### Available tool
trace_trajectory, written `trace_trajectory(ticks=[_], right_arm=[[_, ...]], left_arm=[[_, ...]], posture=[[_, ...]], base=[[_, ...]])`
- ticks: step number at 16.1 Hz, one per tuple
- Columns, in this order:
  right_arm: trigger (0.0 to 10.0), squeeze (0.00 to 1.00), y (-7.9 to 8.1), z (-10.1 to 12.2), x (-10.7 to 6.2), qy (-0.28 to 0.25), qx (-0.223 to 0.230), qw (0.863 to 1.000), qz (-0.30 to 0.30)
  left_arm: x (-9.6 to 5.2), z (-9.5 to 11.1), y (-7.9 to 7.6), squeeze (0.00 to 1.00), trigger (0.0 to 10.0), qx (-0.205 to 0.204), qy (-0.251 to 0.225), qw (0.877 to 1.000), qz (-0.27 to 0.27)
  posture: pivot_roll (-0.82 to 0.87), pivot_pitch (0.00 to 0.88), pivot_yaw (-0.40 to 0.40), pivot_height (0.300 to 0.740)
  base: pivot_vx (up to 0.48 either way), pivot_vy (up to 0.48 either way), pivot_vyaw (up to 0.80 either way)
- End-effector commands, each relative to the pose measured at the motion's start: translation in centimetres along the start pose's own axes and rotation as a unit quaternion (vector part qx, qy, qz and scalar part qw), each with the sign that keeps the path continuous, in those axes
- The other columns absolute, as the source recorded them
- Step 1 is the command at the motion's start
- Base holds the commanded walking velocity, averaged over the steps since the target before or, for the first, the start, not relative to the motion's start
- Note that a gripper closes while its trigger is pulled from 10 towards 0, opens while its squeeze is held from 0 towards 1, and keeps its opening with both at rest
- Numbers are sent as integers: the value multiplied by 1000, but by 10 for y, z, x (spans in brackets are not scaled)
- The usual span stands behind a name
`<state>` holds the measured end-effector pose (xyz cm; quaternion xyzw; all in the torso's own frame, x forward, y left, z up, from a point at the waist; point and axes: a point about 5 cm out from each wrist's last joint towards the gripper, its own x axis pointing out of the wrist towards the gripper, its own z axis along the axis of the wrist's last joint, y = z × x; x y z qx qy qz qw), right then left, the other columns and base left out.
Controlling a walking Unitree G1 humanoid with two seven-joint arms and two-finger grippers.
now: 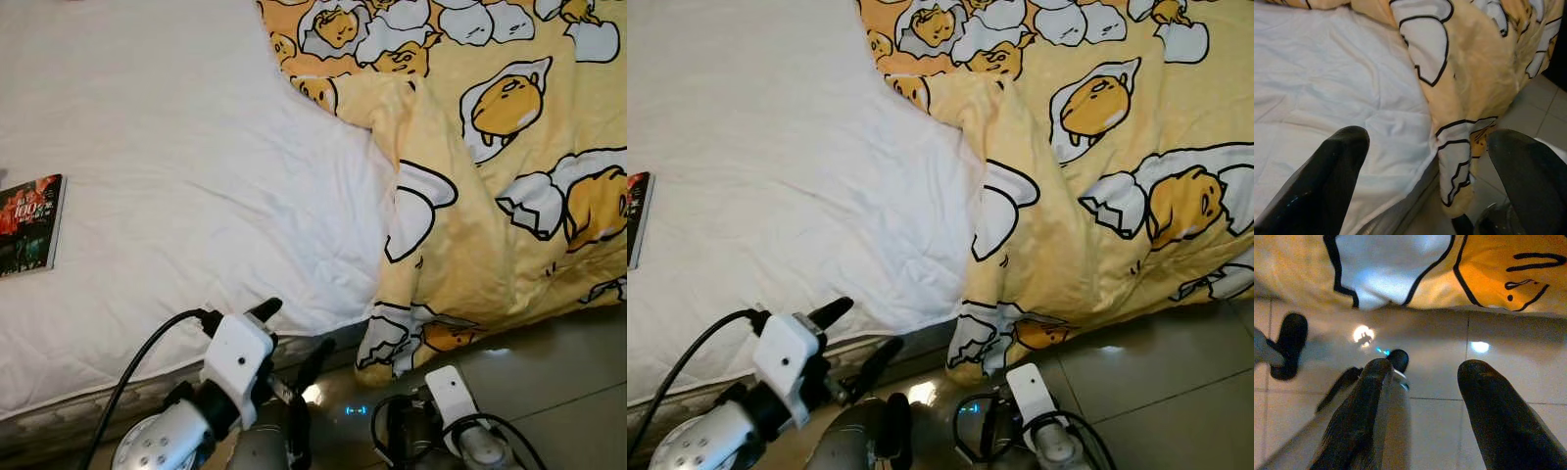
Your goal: Clean up the room
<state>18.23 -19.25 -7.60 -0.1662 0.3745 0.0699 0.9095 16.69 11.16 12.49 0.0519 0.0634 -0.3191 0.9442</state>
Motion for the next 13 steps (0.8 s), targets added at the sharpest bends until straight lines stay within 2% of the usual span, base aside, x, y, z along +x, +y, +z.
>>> trace_trajectory(ticks=[1, 2, 3, 4, 7, 10, 11, 12, 13], right_arm=[[10000, 0, 6, 4, -1, -22, 45, 999, 3], [10000, 0, 7, 9, 0, -37, 58, 998, 3], [10000, 0, 5, 28, 3, -85, 87, 993, -4], [10000, 0, 4, 30, 4, -89, 90, 992, -5], [10000, 0, -11, 82, 6, -208, 143, 966, -50], [10000, 0, -20, 115, 9, -254, 159, 952, -68], [10000, 0, -31, 135, 10, -275, 172, 942, -84], [10000, 0, -42, 149, 7, -298, 191, 930, -100], [10000, 0, -52, 160, -1, -337, 196, 914, -114]], left_arm=[[2, -5, 0, 0, 10000, 3, 7, 1000, 3], [5, -6, 0, 0, 10000, 3, 6, 1000, 3], [16, -6, 3, 0, 10000, 11, -5, 1000, 10], [18, -7, 4, 0, 10000, 12, -6, 1000, 11], [36, -5, 18, 0, 10000, -7, -29, 998, 61], [46, -9, 29, 0, 10000, -28, -37, 994, 100], [54, -14, 35, 0, 10000, -7, -27, 993, 116], [60, -17, 44, 0, 10000, -17, -19, 990, 140], [61, -19, 57, 0, 10000, -59, -24, 982, 180]], posture=[[149, 206, 93, 740], [146, 199, 91, 740], [126, 153, 80, 740], [123, 146, 78, 740], [84, 55, 57, 740], [71, 27, 56, 740], [69, 0, 46, 740], [65, 0, 38, 740], [54, 0, 27, 740]], base=[[0, 0, 0], [0, 0, 0], [0, 0, 0], [0, 0, 0], [0, 0, 0], [0, 0, 0], [0, 0, 0], [0, 0, 0], [0, 0, 0]])
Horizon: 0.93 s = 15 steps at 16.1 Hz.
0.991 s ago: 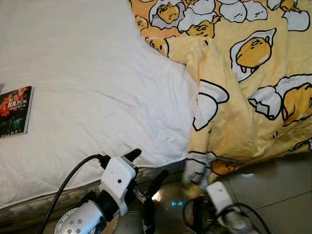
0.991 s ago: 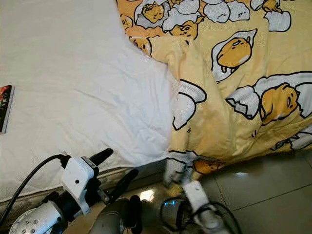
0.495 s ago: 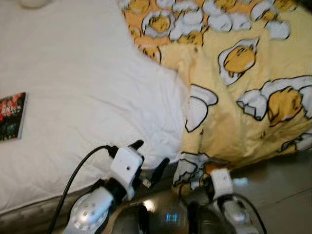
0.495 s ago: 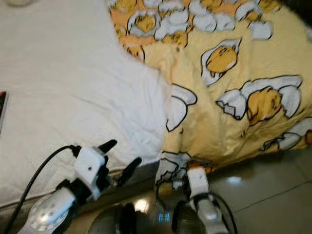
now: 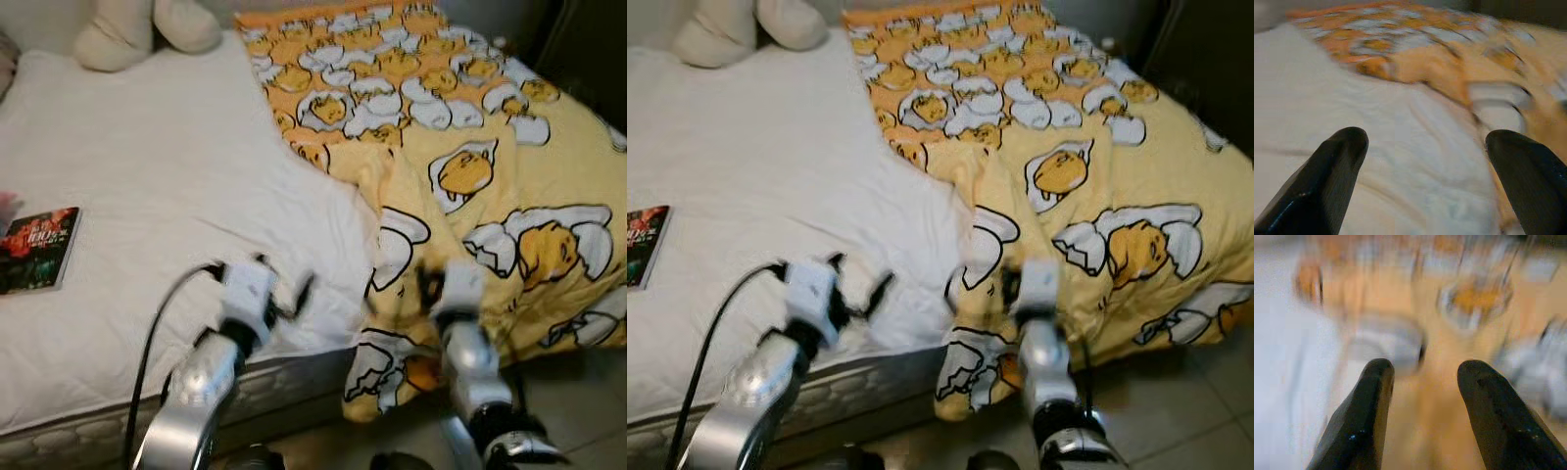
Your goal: Clean up the room
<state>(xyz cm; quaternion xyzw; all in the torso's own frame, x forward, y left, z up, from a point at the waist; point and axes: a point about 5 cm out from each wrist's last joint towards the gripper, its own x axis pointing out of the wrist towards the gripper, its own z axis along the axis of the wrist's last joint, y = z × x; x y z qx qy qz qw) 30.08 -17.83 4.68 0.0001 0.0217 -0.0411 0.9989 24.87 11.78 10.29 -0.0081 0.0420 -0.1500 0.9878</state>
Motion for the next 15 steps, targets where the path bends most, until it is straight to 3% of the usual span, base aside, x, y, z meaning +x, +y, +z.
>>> trace_trajectory(ticks=[1, 3, 6, 9, 11, 15], right_arm=[[10000, 0, -7, 12, -3, -32, 15, 999, -10], [10000, 0, -12, 30, -22, -84, 4, 996, 4], [10000, 0, -16, 15, -41, -53, 8, 999, 10], [10000, 0, -5, 11, -33, -22, 30, 999, 3], [10000, 0, 1, 15, -25, -19, 39, 999, 12], [10000, 0, -5, 8, -17, 14, 21, 1000, 1]], left_arm=[[0, -4, 18, 0, 10000, -29, 6, 998, 50], [-1, -10, 35, 0, 10000, -37, 5, 995, 96], [6, -4, 35, 0, 10000, 2, -15, 996, 86], [25, 9, 26, 0, 10000, 6, -48, 998, 51], [29, 14, 24, 0, 10000, 9, -62, 997, 38], [27, 10, 19, 0, 10000, 8, -59, 998, 19]], posture=[[47, 0, 22, 740], [28, 0, -2, 740], [8, 0, -6, 740], [-11, 0, 42, 740], [-23, 0, 59, 740], [-22, 0, 74, 740]], base=[[0, 0, 0], [0, 0, 0], [0, 0, 0], [112, -112, 0], [343, -332, 0], [338, -337, 0]])
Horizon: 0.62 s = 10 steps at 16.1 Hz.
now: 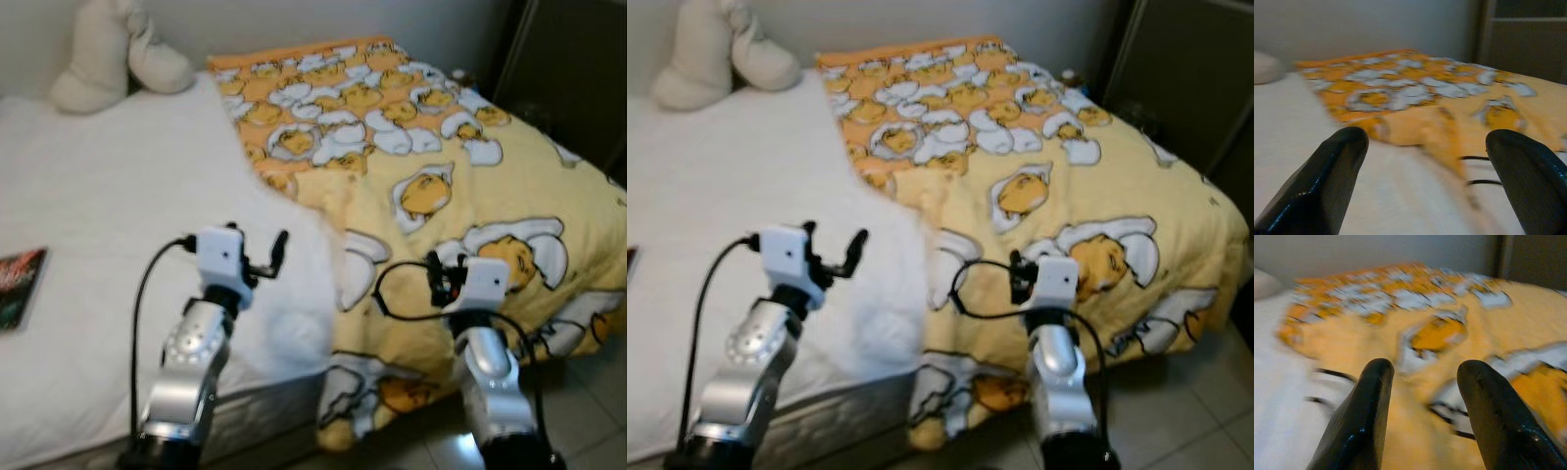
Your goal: Clean up the room
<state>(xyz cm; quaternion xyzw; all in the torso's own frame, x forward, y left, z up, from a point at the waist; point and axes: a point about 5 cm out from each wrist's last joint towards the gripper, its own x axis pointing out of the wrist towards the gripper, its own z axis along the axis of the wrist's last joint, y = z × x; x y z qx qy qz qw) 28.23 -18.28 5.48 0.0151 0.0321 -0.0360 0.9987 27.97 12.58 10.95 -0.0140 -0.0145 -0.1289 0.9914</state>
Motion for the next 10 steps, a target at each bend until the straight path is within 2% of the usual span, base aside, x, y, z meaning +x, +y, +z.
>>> trace_trajectory(ticks=[1, 2, 4, 8, 10], right_arm=[[10000, 0, 0, -2, 3, 13, 2, 1000, -9], [10000, 0, 1, -6, 7, 34, -11, 999, -5], [10000, 0, 8, -10, 18, 60, -8, 998, 15], [10000, 0, 35, -18, 30, 113, -29, 989, 89], [10000, 0, 48, -22, 32, 132, -21, 985, 110]], left_arm=[[0, 0, 3, 0, 10000, 4, 0, 1000, 0], [-1, -2, 4, 0, 10000, 3, 5, 1000, 8], [-5, -3, 7, 0, 10000, -5, 10, 1000, 19], [-21, -2, 11, 0, 10000, -1, 16, 1000, 26], [-32, -1, 18, 0, 10000, 6, 24, 999, 36]], posture=[[-17, 0, 75, 740], [-7, 0, 75, 740], [13, 0, 72, 740], [90, 0, 62, 740], [126, 0, 59, 740]], base=[[341, -334, 0], [341, -334, 0], [0, 0, 0], [0, 0, 0], [0, 0, 0]])
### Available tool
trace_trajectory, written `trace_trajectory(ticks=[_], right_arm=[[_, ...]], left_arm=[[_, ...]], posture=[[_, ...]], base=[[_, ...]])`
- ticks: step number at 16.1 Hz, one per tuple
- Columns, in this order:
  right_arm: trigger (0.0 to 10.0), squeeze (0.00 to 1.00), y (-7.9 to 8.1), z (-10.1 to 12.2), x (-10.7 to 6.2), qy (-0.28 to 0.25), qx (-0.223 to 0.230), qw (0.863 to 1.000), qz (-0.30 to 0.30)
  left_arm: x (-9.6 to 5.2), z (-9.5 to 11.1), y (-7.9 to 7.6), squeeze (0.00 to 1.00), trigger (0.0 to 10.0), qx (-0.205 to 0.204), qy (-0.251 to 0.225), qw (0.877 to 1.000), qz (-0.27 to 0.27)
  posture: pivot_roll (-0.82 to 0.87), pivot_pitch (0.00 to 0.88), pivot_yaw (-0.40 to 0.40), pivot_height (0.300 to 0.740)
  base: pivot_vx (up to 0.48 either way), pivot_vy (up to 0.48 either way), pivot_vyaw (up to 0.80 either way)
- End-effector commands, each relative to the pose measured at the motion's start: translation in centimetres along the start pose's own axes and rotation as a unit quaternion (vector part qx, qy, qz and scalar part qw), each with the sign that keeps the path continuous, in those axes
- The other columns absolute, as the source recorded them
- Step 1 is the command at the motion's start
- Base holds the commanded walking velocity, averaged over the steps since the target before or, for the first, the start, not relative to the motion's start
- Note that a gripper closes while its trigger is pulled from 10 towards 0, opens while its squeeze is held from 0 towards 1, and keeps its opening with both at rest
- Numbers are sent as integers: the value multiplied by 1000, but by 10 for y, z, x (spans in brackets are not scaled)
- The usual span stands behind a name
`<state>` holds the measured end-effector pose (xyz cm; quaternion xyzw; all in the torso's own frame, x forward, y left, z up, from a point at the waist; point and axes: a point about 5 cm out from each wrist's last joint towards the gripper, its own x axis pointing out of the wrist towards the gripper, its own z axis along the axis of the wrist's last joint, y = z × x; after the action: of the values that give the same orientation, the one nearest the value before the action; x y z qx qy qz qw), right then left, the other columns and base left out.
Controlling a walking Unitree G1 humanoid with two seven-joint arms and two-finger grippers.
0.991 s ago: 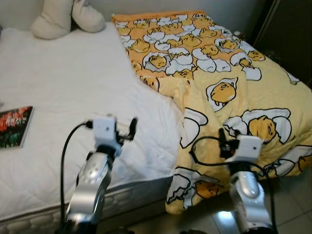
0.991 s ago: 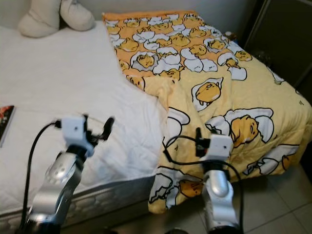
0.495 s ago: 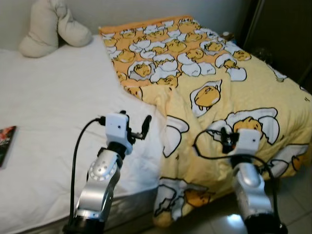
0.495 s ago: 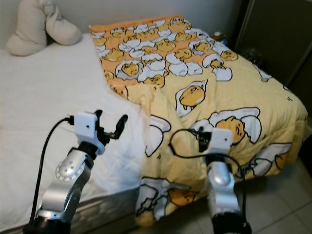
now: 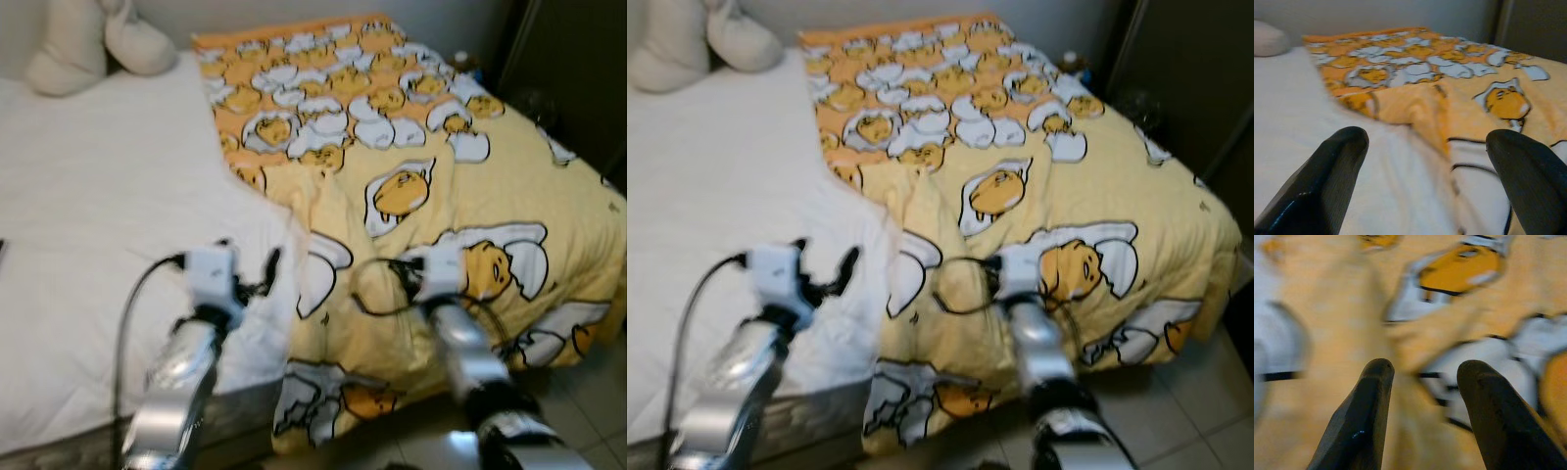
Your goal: Clean up the room
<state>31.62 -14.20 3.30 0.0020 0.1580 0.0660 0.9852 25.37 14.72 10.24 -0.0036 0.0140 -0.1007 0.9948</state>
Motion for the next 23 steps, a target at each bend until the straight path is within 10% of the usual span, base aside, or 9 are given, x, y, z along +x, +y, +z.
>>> trace_trajectory(ticks=[1, 5, 10, 23], right_arm=[[10000, 0, 9, -1, 2, 9, -2, 1000, 18], [10000, 0, 38, -12, 3, 26, 0, 998, 57], [10000, 0, 29, -25, 2, 63, -19, 998, -12], [10000, 0, 28, 7, 18, 37, -20, 999, -31]], left_arm=[[-5, 5, 6, 0, 10000, 2, -3, 1000, 10], [-38, 13, 18, 0, 10000, 22, 14, 999, 30], [-88, 24, 12, 0, 10000, 38, 60, 997, -1], [-118, 33, -5, 0, 10000, 46, 115, 992, -13]], posture=[[136, 0, 60, 740], [213, 70, 78, 740], [303, 237, 151, 740], [342, 351, 162, 740]], base=[[0, 0, 0], [0, 0, 0], [0, 0, 0], [0, 0, 0]])
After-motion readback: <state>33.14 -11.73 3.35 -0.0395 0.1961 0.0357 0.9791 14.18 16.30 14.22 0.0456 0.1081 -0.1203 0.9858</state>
